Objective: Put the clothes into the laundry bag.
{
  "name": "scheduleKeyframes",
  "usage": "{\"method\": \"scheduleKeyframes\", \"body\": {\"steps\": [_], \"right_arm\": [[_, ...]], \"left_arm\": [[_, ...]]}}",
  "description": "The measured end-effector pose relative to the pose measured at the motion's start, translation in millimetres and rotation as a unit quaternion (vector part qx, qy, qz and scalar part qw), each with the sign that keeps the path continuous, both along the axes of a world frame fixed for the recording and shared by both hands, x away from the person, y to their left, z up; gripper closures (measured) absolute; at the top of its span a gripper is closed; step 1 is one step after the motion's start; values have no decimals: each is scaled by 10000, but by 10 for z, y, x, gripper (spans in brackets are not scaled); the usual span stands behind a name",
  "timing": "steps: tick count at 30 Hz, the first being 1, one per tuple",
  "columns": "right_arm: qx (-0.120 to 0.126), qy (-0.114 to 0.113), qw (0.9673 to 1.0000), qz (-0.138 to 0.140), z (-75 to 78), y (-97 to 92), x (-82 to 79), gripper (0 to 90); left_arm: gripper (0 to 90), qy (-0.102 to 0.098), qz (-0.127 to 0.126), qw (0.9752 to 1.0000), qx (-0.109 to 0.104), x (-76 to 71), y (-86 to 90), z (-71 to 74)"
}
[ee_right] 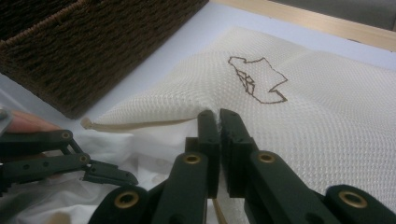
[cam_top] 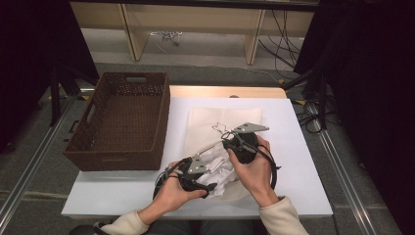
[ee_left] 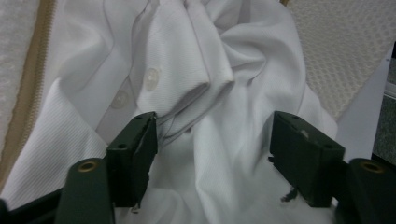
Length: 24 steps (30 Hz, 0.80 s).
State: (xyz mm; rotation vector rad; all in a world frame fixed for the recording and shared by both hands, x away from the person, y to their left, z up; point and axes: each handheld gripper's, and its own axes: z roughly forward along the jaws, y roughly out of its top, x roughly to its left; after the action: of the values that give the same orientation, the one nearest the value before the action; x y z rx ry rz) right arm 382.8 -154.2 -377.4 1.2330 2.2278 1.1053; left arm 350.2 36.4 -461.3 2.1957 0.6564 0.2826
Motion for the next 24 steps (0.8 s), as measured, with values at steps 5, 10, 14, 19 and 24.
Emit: {"method": "scheduleKeyframes", "body": {"steps": [5,10,14,19,24], "right_arm": [[-34,15,10000,-31,10,5,-10,887],[-71,-12,9999,132,43,-19,20,887],[-80,65,9999,100,79,-20,41,887],[22,374,9993,-61,149,24,48,887],[72,452,9989,-79,191,80,86,887]], "left_arm": [[468,-53,29,10000,-8,27,18,-30],[513,-48,99,9999,-58,41,22,-53],[513,39,98,9999,-137,58,32,-57],[520,-1,120,9999,-76,71,38,-59],[480,154,301,9993,-158,34,40,-36]]}}
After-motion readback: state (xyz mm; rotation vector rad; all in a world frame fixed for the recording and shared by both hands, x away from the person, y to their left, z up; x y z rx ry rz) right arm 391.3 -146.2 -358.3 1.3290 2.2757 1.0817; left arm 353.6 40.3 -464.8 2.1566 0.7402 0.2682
